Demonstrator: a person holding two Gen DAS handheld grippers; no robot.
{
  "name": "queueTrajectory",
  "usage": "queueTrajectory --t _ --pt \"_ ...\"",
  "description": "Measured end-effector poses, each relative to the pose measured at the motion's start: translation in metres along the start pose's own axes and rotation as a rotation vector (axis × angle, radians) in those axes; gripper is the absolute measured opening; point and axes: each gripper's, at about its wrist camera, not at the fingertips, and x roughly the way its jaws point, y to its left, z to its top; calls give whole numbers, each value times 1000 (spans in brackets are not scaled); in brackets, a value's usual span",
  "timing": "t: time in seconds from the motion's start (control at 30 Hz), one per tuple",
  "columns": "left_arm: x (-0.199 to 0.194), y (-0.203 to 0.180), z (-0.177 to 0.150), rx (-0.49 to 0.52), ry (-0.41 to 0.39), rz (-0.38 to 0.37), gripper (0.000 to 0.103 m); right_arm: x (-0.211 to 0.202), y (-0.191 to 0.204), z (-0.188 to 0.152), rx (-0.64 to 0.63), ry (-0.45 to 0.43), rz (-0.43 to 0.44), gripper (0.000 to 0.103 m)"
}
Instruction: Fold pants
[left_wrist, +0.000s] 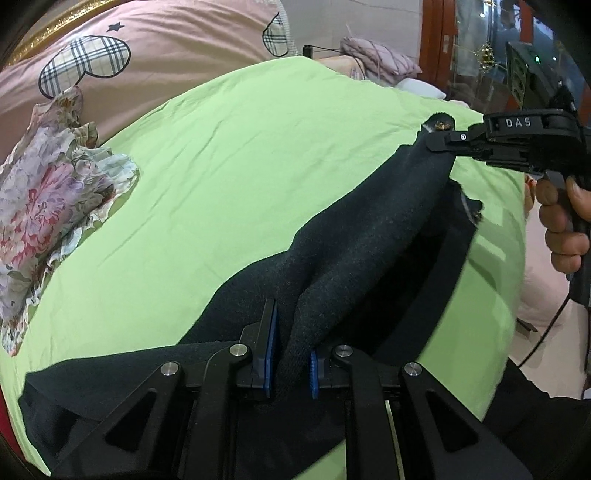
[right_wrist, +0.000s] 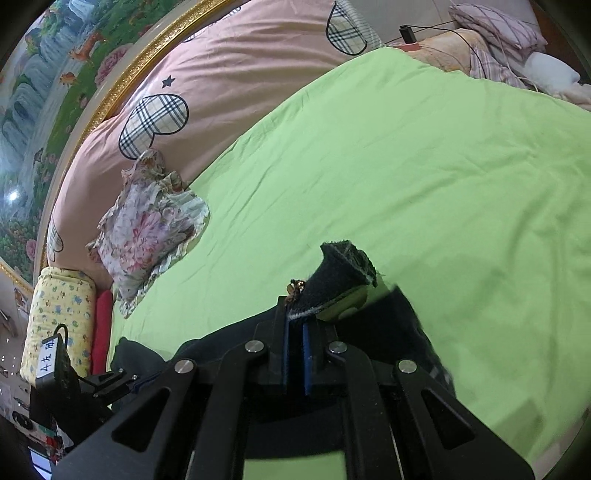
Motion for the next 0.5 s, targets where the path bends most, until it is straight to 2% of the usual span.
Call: queueTrajectory --t 0.2,0.5 --pt "-1 -13 -11 9 -4 -10 13 -14 -13 -22 19 -7 -17 7" --pt "11 -25 -25 5 14 -34 13 -13 -34 -45 53 9 -69 7"
